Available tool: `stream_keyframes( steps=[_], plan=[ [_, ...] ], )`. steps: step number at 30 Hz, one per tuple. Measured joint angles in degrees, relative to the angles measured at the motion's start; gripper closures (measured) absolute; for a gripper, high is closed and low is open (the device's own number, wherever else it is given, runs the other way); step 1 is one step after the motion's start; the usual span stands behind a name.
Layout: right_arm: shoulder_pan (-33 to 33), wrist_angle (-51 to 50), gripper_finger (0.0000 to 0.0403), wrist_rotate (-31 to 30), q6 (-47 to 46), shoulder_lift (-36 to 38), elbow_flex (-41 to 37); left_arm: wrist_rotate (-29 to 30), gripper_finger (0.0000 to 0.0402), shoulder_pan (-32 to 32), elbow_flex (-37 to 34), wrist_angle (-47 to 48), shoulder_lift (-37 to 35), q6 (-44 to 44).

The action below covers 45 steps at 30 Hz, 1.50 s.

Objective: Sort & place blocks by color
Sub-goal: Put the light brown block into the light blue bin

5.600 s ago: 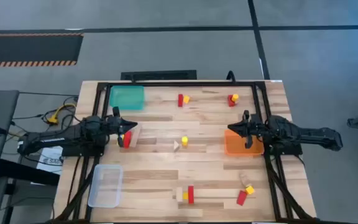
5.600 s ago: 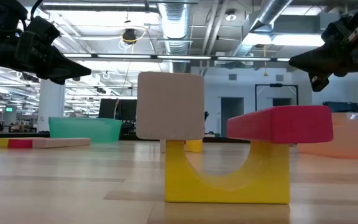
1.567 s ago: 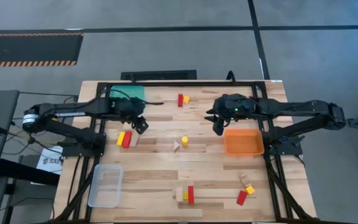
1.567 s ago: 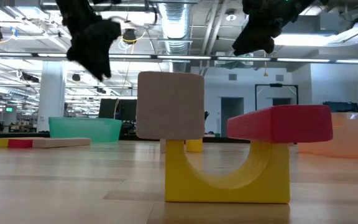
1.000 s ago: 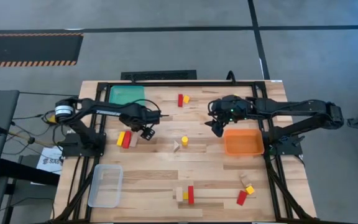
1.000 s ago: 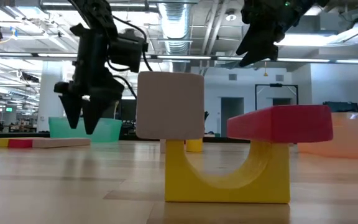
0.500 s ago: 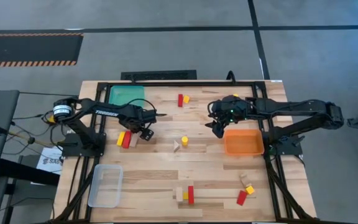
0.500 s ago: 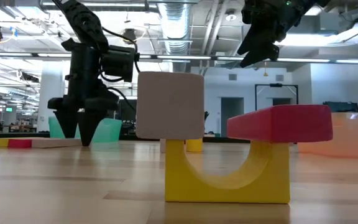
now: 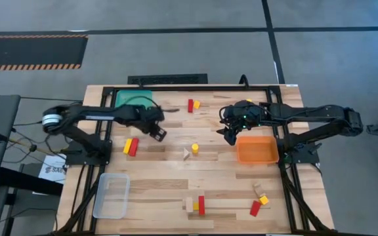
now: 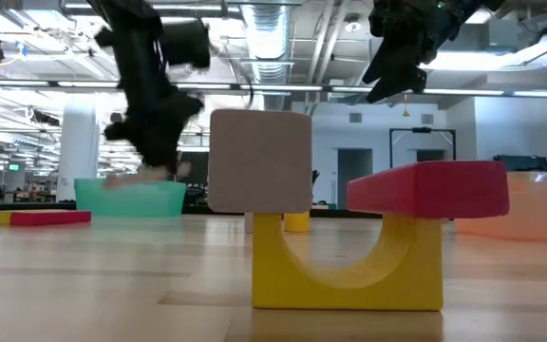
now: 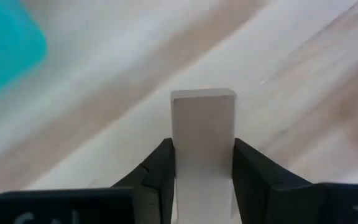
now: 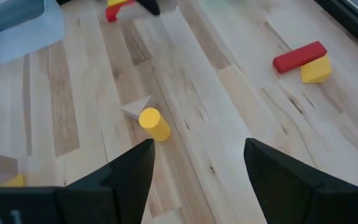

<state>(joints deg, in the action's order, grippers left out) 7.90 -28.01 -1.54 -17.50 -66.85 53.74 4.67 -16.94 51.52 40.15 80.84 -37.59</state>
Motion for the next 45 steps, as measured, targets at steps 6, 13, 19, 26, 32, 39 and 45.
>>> stream_keyframes(
  steps=[6, 13, 19, 26, 32, 39, 45],
  plan=[
    [0.0, 0.2, 0.0132, 0.0, -0.1, 0.0, 0.0, 6.3, 0.0309, -7.5, 4.6, -0.7, -10.1, -0.5],
    [0.0, 0.9, 0.0132, 0.0, 0.0, 0.0, 0.0, 2.8, 0.0309, -20.4, 9.0, 2.9, -10.2, 20.8],
    [0.4, 1.8, 0.0132, 0.0, 0.0, 0.0, 0.0, 1.0, 0.0309, -28.2, 15.8, 9.4, -2.9, 42.7],
    [0.5, 1.8, 0.0132, 0.0, -0.1, 0.0, 0.0, 3.4, 0.0309, -29.0, 20.3, 14.8, 5.7, 67.1],
    [-0.1, 1.7, 0.0132, 0.0, -0.5, 0.0, 0.0, 5.8, 0.0309, -27.9, 20.3, 16.9, 12.0, 82.6],
    [0.0, 1.7, 0.0132, 0.0, -2.0, 0.0, 0.0, 8.3, 0.0308, -27.5, 20.3, 18.2, 17.1, 88.2],
    [-0.1, 1.7, 0.0132, 0.1, -2.1, 0.0, 0.0, 9.7, 0.0247, -27.5, 20.3, 17.3, 18.6, 84.7]
  ],
)
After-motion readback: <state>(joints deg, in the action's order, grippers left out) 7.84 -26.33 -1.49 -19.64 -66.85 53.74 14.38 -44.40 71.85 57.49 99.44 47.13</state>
